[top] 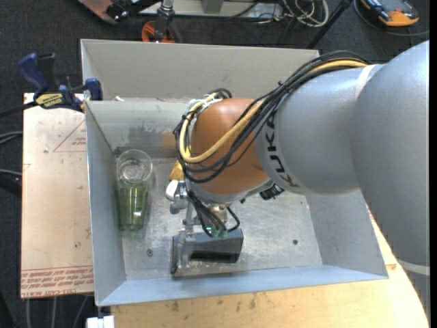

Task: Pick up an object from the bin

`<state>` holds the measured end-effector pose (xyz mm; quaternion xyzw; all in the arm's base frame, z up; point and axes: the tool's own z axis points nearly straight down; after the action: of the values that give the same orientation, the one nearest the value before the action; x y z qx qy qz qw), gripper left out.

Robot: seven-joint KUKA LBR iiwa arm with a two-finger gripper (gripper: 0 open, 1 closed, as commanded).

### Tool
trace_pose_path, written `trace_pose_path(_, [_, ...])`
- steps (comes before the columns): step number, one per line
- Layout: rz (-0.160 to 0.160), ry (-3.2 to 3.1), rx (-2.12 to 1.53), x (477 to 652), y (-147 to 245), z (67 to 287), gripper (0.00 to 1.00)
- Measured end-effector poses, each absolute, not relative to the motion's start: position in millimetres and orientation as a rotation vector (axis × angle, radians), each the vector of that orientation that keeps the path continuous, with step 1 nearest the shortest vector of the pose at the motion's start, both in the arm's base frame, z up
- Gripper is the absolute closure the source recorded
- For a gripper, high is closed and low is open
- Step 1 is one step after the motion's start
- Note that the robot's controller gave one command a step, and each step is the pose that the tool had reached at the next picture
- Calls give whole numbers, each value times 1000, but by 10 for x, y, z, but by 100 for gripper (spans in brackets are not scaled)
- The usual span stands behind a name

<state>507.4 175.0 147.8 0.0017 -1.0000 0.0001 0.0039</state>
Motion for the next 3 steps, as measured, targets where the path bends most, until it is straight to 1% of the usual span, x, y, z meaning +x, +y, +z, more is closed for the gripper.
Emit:
trace_pose_path(1, [-2, -3141, 0, 5096, 1742, 1518, 0])
trace_pose_path(2, [-2, -3139, 179, 4917, 1379, 925, 0])
trace_pose_path(3, [-2, -3130, 288, 4865, 1283, 1070, 0])
